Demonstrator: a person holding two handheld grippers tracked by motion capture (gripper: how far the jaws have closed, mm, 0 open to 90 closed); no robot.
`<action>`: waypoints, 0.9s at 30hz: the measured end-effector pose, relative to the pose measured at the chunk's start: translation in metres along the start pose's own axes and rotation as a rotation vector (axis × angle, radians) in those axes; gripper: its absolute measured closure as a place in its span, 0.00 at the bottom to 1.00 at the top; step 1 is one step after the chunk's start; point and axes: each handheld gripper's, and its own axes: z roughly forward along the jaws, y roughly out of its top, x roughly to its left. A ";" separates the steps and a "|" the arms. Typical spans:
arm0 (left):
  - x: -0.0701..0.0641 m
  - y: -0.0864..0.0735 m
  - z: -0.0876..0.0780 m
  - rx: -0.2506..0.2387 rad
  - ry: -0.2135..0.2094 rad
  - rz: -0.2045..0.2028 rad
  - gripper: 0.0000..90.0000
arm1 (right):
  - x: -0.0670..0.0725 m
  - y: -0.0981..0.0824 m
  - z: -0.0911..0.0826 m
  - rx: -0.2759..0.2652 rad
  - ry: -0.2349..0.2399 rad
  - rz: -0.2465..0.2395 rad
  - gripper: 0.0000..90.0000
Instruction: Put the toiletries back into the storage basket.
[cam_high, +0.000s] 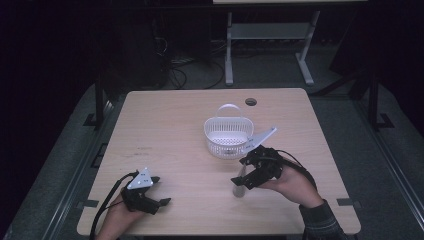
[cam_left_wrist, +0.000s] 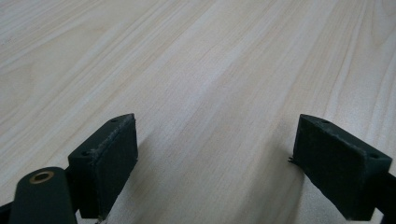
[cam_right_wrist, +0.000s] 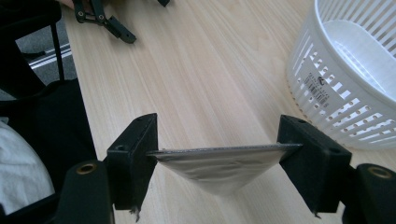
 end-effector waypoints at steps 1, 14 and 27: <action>0.000 0.000 0.000 0.000 0.000 0.000 0.14 | 0.000 0.000 -0.001 -0.001 -0.001 0.003 0.33; 0.000 0.000 0.000 0.000 0.000 0.000 0.14 | -0.009 -0.003 -0.009 -0.017 -0.027 0.030 0.33; 0.000 0.000 0.000 -0.001 0.002 0.002 0.14 | -0.026 -0.006 -0.011 -0.032 -0.056 0.077 0.33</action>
